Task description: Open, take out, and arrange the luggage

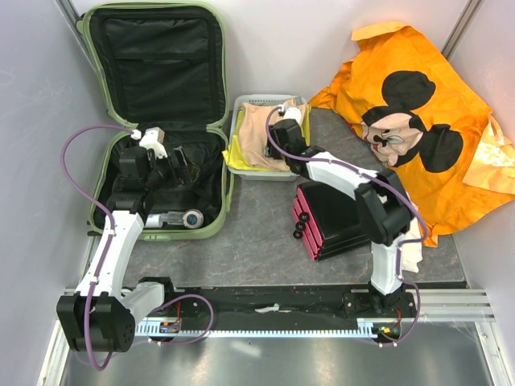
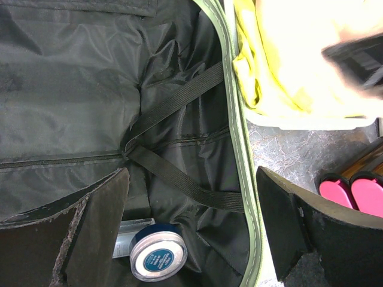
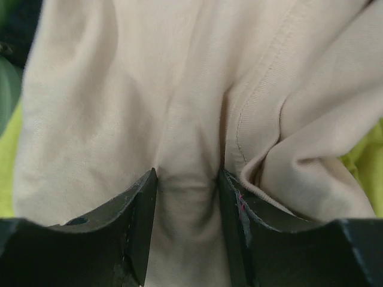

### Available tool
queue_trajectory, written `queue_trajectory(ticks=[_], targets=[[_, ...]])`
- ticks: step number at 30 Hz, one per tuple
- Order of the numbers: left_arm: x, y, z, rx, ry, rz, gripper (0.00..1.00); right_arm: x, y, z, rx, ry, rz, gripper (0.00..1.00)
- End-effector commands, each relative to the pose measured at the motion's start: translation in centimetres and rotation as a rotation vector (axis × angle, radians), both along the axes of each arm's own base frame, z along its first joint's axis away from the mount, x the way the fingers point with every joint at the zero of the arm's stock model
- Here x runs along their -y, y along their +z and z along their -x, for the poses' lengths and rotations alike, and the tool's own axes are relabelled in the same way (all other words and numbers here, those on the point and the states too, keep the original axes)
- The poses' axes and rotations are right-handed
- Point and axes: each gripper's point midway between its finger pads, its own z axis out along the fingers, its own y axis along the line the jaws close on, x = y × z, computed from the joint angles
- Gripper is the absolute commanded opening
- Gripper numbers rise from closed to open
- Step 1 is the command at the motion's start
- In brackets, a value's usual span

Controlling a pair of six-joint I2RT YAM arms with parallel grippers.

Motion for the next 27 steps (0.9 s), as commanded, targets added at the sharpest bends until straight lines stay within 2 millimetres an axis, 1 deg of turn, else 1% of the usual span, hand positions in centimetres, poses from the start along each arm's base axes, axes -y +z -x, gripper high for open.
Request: queue_trajectory(ticks=[1,2,3,4,6,8,9,10,11,12,14,15,17,18,19,20,21,22,23,24,25,26,27], targets=[[0.4,0.8,-0.1,0.037,-0.025,-0.001,0.93,-3.6,-7.0,2.7,-0.217,0.132,0.025,0.53],[0.4,0.8,-0.1,0.038,-0.025,-0.001,0.93,-4.2,-7.6,3.0,-0.23,0.143,0.031,0.54],[0.4,0.8,-0.1,0.037,-0.024,-0.001,0.93,-4.6,-7.8,2.8,-0.237,0.145,0.028,0.55],[0.4,0.7,-0.1,0.035,-0.024,-0.001,0.93,-4.7,-9.5,2.9,-0.271,0.135,0.029,0.56],[0.3,0.7,-0.1,0.036,-0.02,-0.005,0.93,-4.5,-10.6,3.2,-0.296,0.129,0.045,0.56],[0.2,0.7,-0.1,0.037,-0.016,-0.01,0.93,-3.9,-11.0,3.3,-0.299,0.112,0.061,0.59],[0.2,0.8,-0.1,0.041,-0.015,-0.012,0.93,-3.2,-11.3,3.5,-0.3,0.098,0.08,0.6],[0.2,0.9,-0.1,0.043,-0.014,-0.013,0.93,-3.2,-10.5,3.6,-0.286,0.099,0.077,0.62],[0.1,0.8,-0.1,0.04,-0.013,-0.015,0.93,-2.9,-10.4,3.8,-0.282,0.105,0.091,0.64],[0.1,0.8,-0.1,0.04,-0.013,-0.015,0.93,-2.8,-8.9,3.8,-0.257,0.11,0.083,0.65],[0.2,0.8,-0.1,0.04,-0.015,-0.014,0.91,-3.0,-7.3,3.9,-0.228,0.145,0.085,0.68],[0.2,0.7,-0.1,0.039,-0.017,-0.016,0.91,-3.7,-5.3,4.1,-0.204,0.194,0.056,0.69],[0.1,0.8,-0.1,0.041,-0.01,-0.026,0.9,-4.4,-2.8,4.5,-0.168,0.256,0.036,0.73],[0.2,0.6,0.0,0.036,-0.013,-0.035,0.9,-4.9,-0.3,5.0,-0.136,0.296,-0.001,0.75],[0.2,0.7,0.1,0.039,-0.012,-0.044,0.9,-5.0,1.1,5.2,-0.115,0.31,-0.016,0.78],[0.0,0.8,0.1,0.042,0.001,-0.059,0.89,-4.9,2.1,5.7,-0.105,0.321,-0.025,0.8],[0.3,0.8,0.3,0.048,-0.011,-0.08,0.89,-4.6,5.1,6.3,-0.055,0.33,-0.051,0.81],[0.1,0.9,0.4,0.055,0.008,-0.106,0.89,-4.1,6.4,6.9,-0.037,0.332,-0.061,0.83],[0.2,0.9,0.5,0.058,0.008,-0.124,0.89,-3.4,6.5,7.8,-0.039,0.329,-0.056,0.83],[1.2,1.0,0.8,0.069,-0.024,-0.151,0.89,-2.2,9.9,8.9,0.022,0.323,-0.08,0.86],[1.2,0.7,0.8,0.065,-0.014,-0.179,0.89,-0.9,10.8,9.4,0.047,0.291,-0.073,0.87],[1.6,0.7,1.0,0.062,-0.025,-0.191,0.89,0.5,9.9,10.7,0.025,0.27,-0.05,0.89],[2.4,0.6,1.1,0.062,-0.049,-0.199,0.89,2.1,12.8,12.3,0.082,0.26,-0.075,0.93]])
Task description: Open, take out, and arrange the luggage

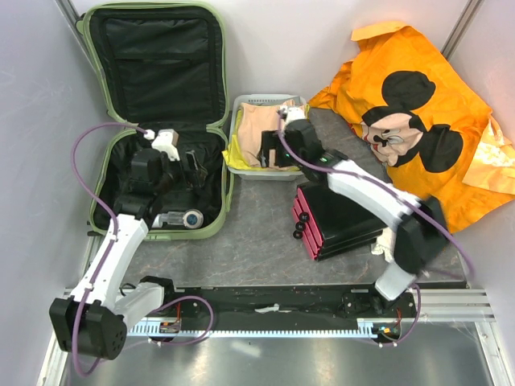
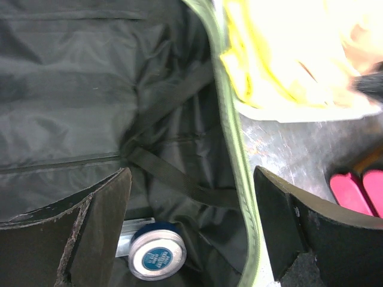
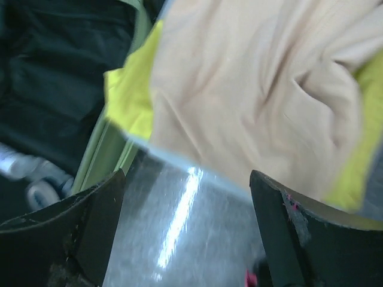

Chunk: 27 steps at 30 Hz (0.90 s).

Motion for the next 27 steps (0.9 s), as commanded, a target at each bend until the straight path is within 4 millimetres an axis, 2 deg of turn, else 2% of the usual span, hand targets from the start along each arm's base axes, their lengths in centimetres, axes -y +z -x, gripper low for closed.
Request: queue_trajectory(ticks=[1,2,3,4,5,6,7,8,11,15,16,18,19,20,21,22,23,25,27], targets=[[0.9,0.2,0.6,0.029,-0.032,-0.103,0.89,5.3,8.2,5.4,0.132,-0.018,-0.068,0.95],[1.2,0.0,0.6,0.024,-0.044,-0.092,0.89,7.0,6.4,6.7,0.086,-0.033,-0.035,0.96],[1.5,0.1,0.5,0.022,-0.053,-0.076,0.89,8.8,8.2,8.1,0.122,-0.047,-0.054,0.98],[2.1,-0.1,0.7,0.013,-0.077,-0.06,0.89,11.0,6.2,9.0,0.069,-0.082,-0.011,0.98],[2.4,0.0,0.7,0.01,-0.086,-0.045,0.89,12.7,7.2,10.1,0.094,-0.116,-0.016,0.98],[2.7,0.0,0.7,0.007,-0.096,-0.033,0.89,13.7,6.8,10.8,0.086,-0.136,-0.006,0.98],[3.2,0.1,1.0,0.003,-0.122,-0.015,0.89,15.2,5.2,11.5,0.053,-0.167,0.018,0.98],[3.5,0.0,1.1,-0.001,-0.137,0.0,0.89,16.4,5.9,12.2,0.08,-0.202,0.009,0.98],[4.3,0.2,1.4,0.014,-0.165,0.037,0.89,18.7,5.4,12.5,0.086,-0.28,0.004,0.98],[3.3,-0.3,1.2,0.009,-0.119,0.003,0.9,20.7,5.6,10.1,0.06,-0.356,-0.02,0.98],[3.1,-0.5,1.1,0.007,-0.105,-0.004,0.9,20.6,6.9,9.2,0.094,-0.362,-0.06,0.98],[3.0,-1.0,1.0,-0.006,-0.101,-0.009,0.91,21.2,8.0,7.8,0.127,-0.4,-0.128,0.98],[3.0,-1.4,0.9,-0.021,-0.098,-0.011,0.91,21.2,9.6,6.8,0.186,-0.4,-0.171,0.98],[3.0,-1.5,0.8,-0.029,-0.096,-0.013,0.91,21.6,9.5,5.9,0.193,-0.419,-0.179,0.98],[2.9,-1.6,0.7,-0.033,-0.091,-0.017,0.91,22.8,9.7,4.9,0.204,-0.462,-0.191,0.98],[2.6,-1.8,0.5,-0.035,-0.074,-0.028,0.92,23.4,10.8,3.8,0.246,-0.479,-0.218,0.98],[2.3,-1.9,0.4,-0.036,-0.064,-0.043,0.92,24.1,10.2,2.7,0.239,-0.512,-0.229,0.98],[1.7,-2.3,0.1,-0.028,-0.038,-0.071,0.92,26.7,10.9,0.8,0.32,-0.624,-0.293,0.98],[1.3,-3.0,-0.3,-0.026,-0.025,-0.089,0.92,28.5,10.5,-0.4,0.373,-0.718,-0.323,0.97]])
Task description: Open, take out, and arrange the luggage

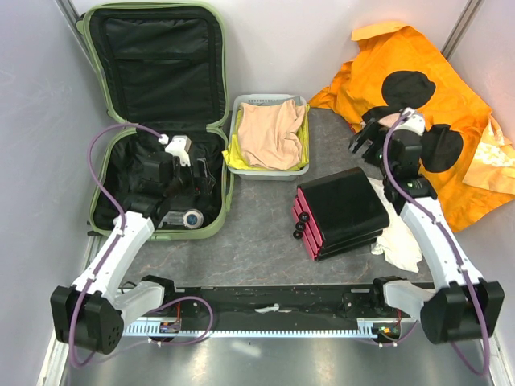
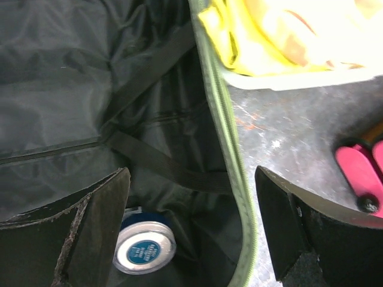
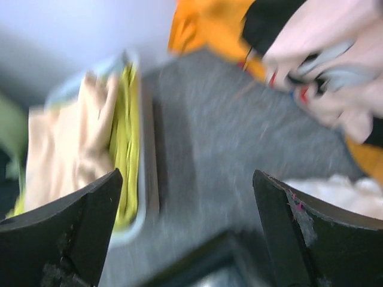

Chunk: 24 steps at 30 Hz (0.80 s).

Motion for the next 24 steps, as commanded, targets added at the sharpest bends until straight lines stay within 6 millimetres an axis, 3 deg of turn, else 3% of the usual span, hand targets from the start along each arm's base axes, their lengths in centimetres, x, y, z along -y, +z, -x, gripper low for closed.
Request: queue_trajectory(ticks=[1,5,9,12,13,15,18,21,24], targets=[[-1.5,-0.9,-1.3,0.033,0.069,-0.059,0.92,3.5,4.0,-3.8,0.292,-0.205,-0.111,0.97],[-2.4,-4.1,-1.3,-0.103,0.217,0.043,0.91,6.9,3.3,-5.1,0.395,-0.412,-0.147,0.95],[-2.2,-6.0,-0.2,-0.238,0.311,0.127,0.89,8.3,3.4,-7.4,0.356,-0.494,-0.079,0.96],[-2.1,-5.8,0.6,-0.279,0.297,0.107,0.86,8.4,3.3,-9.5,0.265,-0.495,-0.017,0.97],[-2.2,-5.7,0.8,-0.277,0.269,0.077,0.86,8.3,2.1,-10.2,0.221,-0.49,-0.005,0.98],[-1.4,-5.2,1.5,-0.275,0.206,0.055,0.85,7.9,1.7,-11.0,0.176,-0.457,-0.023,0.98],[1.1,-2.9,2.1,-0.201,0.03,0.007,0.84,7.6,0.4,-11.4,0.113,-0.435,-0.045,0.98],[4.8,-0.4,2.3,-0.109,-0.176,-0.079,0.84,7.8,-0.2,-10.9,0.061,-0.448,-0.072,0.98],[8.5,-0.8,3.1,-0.086,-0.361,-0.163,0.83,8.1,-0.3,-10.1,0.04,-0.451,-0.058,0.97]])
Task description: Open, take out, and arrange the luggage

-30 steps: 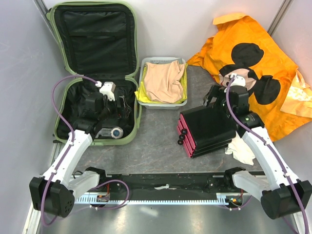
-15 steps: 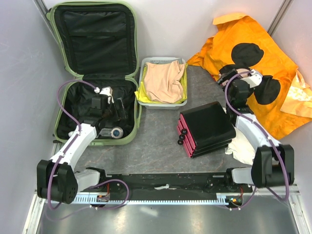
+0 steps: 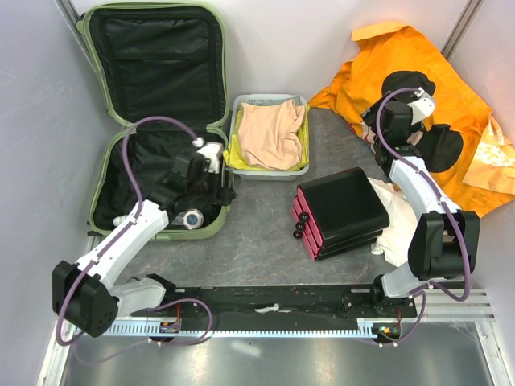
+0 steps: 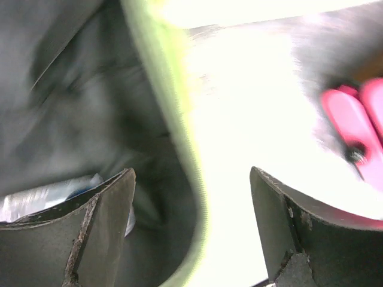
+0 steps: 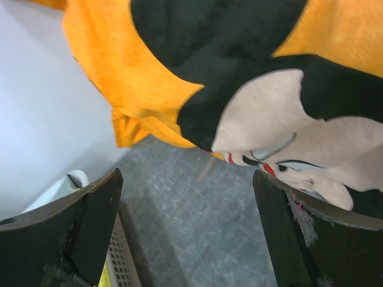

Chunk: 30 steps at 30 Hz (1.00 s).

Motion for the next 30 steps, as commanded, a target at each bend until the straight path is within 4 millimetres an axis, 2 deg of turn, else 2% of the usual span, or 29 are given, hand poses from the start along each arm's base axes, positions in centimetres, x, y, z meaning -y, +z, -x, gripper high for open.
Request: queue_trajectory(ticks=[1,2,5,6,8,9,10,12,13,17,19,20,21,24,25,26,30], targets=[[5.7,2.6,0.6,0.13,-0.34,-0.085,0.83,0.1,0.6,1.1,-0.039,0.002,-0.019,0.98],[6.6,2.0,0.5,0.123,-0.366,-0.091,0.82,0.1,0.6,1.3,-0.043,0.011,-0.014,0.97],[9.4,2.0,1.7,0.134,-0.432,-0.064,0.8,-0.3,0.8,1.9,-0.059,0.045,0.004,0.95],[10.3,2.6,1.6,0.157,-0.436,-0.041,0.8,-0.3,0.7,2.3,-0.068,0.051,0.008,0.94],[12.0,3.1,2.4,0.187,-0.441,-0.006,0.8,-0.2,1.9,3.3,-0.043,0.055,0.033,0.93],[12.5,3.9,1.6,0.241,-0.399,0.007,0.8,0.7,1.8,4.0,-0.035,0.017,0.058,0.93],[13.1,4.4,1.5,0.249,-0.366,0.045,0.8,1.2,3.7,5.1,0.015,-0.006,0.076,0.93],[13.8,4.9,0.7,0.294,-0.315,0.073,0.8,2.0,4.6,6.2,0.083,-0.035,0.13,0.93],[15.0,5.8,0.1,0.347,-0.312,0.119,0.8,1.6,6.3,7.1,0.147,-0.012,0.147,0.93],[19.5,4.9,2.8,0.419,-0.441,0.17,0.8,0.3,7.6,8.2,0.194,0.089,0.215,0.95],[21.4,4.1,5.2,0.42,-0.544,0.187,0.8,-1.1,7.6,8.7,0.17,0.174,0.207,0.95],[21.8,3.4,5.7,0.407,-0.571,0.179,0.8,-1.9,7.8,8.9,0.173,0.225,0.204,0.95],[22.5,3.6,6.4,0.397,-0.613,0.196,0.8,-2.7,7.3,9.2,0.161,0.27,0.195,0.95],[22.8,3.8,6.9,0.398,-0.623,0.223,0.8,-4.6,7.1,10.1,0.178,0.366,0.143,0.95],[22.7,4.1,7.1,0.401,-0.617,0.243,0.8,-5.1,7.6,10.5,0.194,0.387,0.133,0.95],[22.9,5.2,7.3,0.43,-0.622,0.285,0.8,-5.8,7.8,10.8,0.202,0.424,0.126,0.95],[23.4,4.5,8.8,0.378,-0.695,0.313,0.81,-6.7,9.5,11.8,0.24,0.47,0.106,0.95]])
